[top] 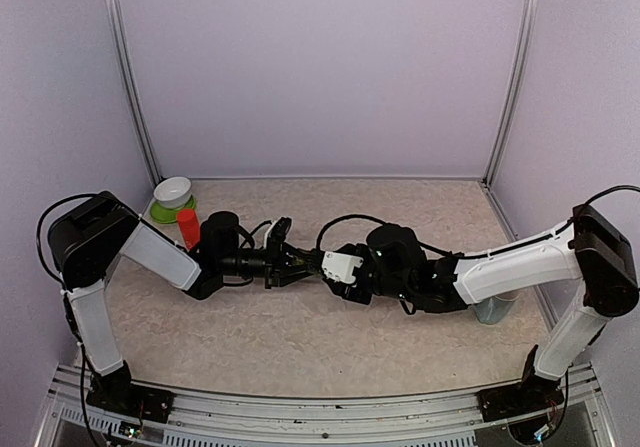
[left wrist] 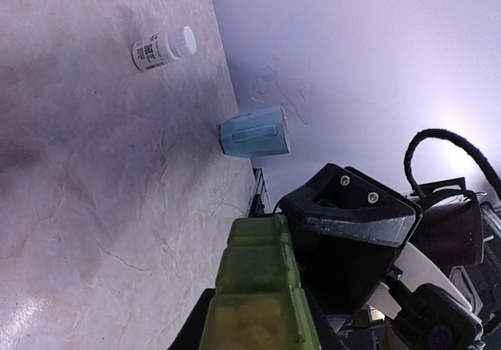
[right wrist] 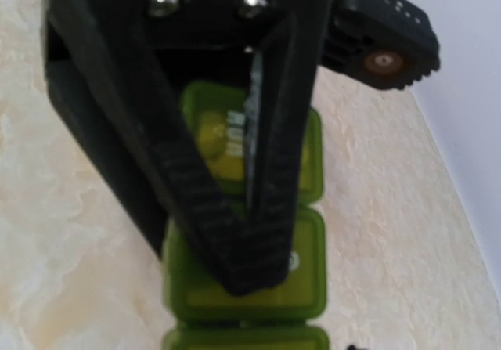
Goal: Sort the pills into containers
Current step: Open the lid of the pill container.
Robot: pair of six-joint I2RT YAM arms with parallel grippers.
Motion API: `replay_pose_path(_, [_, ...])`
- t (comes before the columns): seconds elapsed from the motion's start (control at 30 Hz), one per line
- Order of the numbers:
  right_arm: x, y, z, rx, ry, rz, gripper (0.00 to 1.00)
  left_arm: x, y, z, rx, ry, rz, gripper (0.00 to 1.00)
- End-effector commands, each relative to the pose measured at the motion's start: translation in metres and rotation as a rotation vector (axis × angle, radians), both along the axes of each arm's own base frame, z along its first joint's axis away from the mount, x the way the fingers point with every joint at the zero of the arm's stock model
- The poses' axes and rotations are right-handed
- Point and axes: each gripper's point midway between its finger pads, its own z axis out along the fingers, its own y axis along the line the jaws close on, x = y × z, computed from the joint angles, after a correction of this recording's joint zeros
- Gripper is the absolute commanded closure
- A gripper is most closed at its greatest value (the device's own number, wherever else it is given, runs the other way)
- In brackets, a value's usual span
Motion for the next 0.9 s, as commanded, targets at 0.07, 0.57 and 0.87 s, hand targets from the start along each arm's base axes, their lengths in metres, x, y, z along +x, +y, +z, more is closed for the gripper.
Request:
replay_pose_path(0.07, [0.001, 0.0001, -0.0033, -0.013, 0.014, -0.026, 0.5, 0.0021, 0.0048, 0.0138, -0.03, -0.038, 0.014, 0.79])
replay_pose_path(0.57, [0.0033, 0.0031, -0.0058, -0.012, 0.019, -0.032, 0.5, -0.0012, 0.002, 0.0169, -0.042, -0.045, 0.001, 0.79])
replay_pose_path(0.87, [0.0051, 0.0052, -0.0037, -0.005, 0.017, -0.036, 0.53, -0.0023, 0.0006, 0.0166, -0.044, -0.043, -0.003, 0.79])
